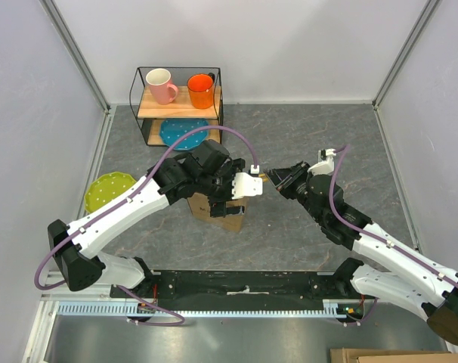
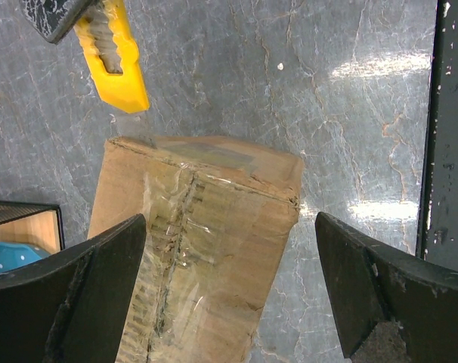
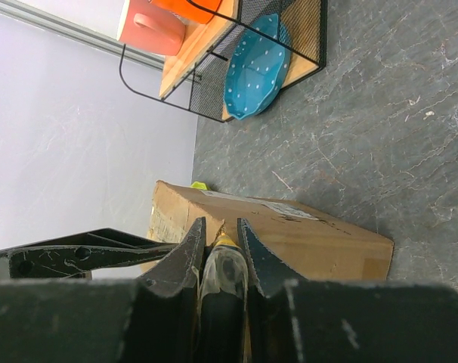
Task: Unpack the express box
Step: Cut the express box at the center of the board.
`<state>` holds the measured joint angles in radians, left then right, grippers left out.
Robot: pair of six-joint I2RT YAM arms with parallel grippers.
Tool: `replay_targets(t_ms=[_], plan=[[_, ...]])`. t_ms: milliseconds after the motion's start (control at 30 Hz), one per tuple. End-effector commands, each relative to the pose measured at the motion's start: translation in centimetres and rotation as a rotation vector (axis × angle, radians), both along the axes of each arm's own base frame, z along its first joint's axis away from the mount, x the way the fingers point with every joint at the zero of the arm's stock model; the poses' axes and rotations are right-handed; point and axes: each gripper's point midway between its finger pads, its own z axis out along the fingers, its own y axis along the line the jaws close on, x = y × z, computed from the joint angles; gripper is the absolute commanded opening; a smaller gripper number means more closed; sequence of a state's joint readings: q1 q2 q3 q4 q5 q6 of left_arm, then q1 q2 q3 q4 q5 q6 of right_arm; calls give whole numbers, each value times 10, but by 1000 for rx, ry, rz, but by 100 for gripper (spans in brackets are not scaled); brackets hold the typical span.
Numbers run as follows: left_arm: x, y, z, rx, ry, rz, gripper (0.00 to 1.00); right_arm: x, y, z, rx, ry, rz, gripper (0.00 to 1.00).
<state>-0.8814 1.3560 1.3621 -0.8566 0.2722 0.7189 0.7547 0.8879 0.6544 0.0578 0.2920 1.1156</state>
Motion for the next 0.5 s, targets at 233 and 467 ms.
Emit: replay_targets(t_ms=[233, 467], plan=[[-1, -7, 14, -61, -16, -15, 99, 4, 0, 16, 54, -34, -20, 0], [-2, -6, 15, -61, -20, -15, 100, 4, 0, 21, 59, -41, -16, 0]])
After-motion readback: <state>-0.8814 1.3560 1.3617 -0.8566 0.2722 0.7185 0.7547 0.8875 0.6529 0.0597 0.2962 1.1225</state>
